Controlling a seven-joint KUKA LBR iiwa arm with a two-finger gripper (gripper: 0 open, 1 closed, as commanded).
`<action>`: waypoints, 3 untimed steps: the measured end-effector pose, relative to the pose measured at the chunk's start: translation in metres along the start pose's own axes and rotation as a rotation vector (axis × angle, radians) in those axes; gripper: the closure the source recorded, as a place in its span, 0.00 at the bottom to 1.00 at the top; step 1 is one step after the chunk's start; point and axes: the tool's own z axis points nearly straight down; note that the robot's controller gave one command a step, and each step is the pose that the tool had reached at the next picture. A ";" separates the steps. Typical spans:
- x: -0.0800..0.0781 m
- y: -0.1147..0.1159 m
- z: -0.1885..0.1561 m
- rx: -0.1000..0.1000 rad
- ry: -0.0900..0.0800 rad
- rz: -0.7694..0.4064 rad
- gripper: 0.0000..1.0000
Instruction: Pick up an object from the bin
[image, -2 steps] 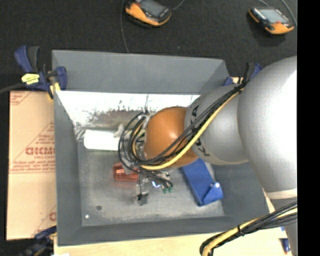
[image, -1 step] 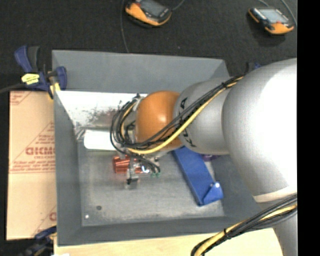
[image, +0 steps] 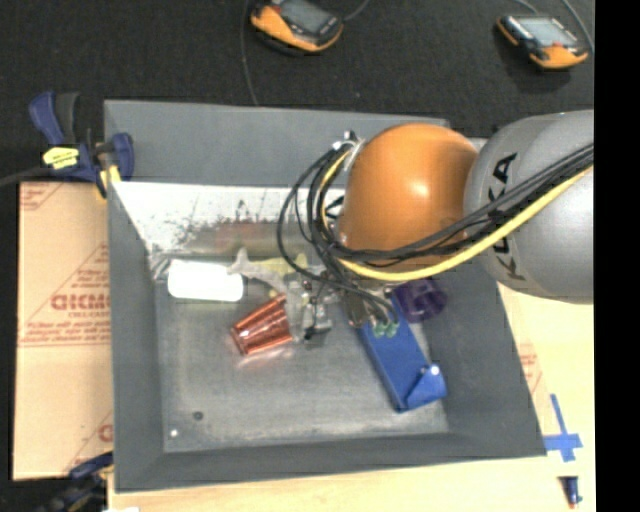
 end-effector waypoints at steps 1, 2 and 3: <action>0.001 0.000 0.001 0.000 0.003 0.000 1.00; 0.009 0.003 -0.001 0.001 0.003 -0.061 1.00; 0.008 0.009 0.011 0.001 -0.005 -0.100 1.00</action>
Offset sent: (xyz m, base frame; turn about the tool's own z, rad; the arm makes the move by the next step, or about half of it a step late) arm -0.0233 0.0052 0.0027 -0.1533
